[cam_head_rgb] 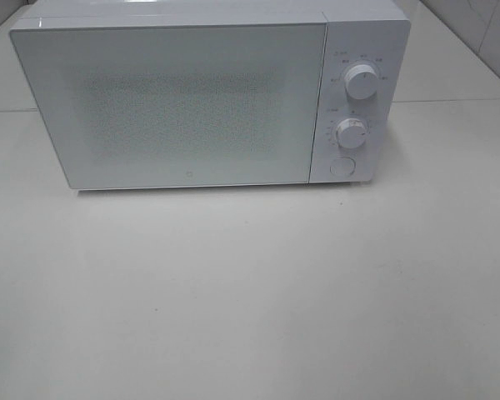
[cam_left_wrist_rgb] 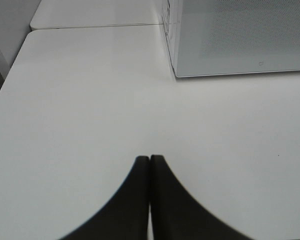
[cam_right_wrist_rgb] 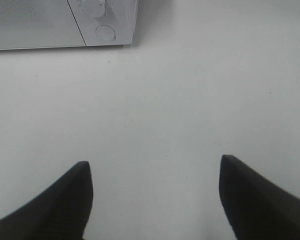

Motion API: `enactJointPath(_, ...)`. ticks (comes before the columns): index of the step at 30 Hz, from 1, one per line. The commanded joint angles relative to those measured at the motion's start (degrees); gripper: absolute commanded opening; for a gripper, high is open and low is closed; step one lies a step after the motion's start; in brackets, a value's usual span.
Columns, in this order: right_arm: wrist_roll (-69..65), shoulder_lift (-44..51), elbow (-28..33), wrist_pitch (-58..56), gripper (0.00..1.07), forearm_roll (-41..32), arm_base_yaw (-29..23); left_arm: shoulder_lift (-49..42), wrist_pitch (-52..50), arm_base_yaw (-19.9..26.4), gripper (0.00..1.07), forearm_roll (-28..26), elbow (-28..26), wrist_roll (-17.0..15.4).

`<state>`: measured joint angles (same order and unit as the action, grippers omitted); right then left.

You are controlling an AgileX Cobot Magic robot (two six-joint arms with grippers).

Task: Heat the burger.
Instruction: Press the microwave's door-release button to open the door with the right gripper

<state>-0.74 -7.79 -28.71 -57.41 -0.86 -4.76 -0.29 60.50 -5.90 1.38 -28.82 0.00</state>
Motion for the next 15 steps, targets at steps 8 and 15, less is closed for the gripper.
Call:
enactJointPath(8, 0.74, 8.71, 0.17, 0.17, 0.67, -0.23, 0.06, -1.15, -0.97, -0.06, 0.00, -0.29, 0.17, 0.00)
enactJointPath(15, 0.74, 9.45, 0.17, 0.11, 0.67, -0.23, 0.06, -1.15, -0.97, -0.06, 0.00, -0.29, 0.17, 0.00)
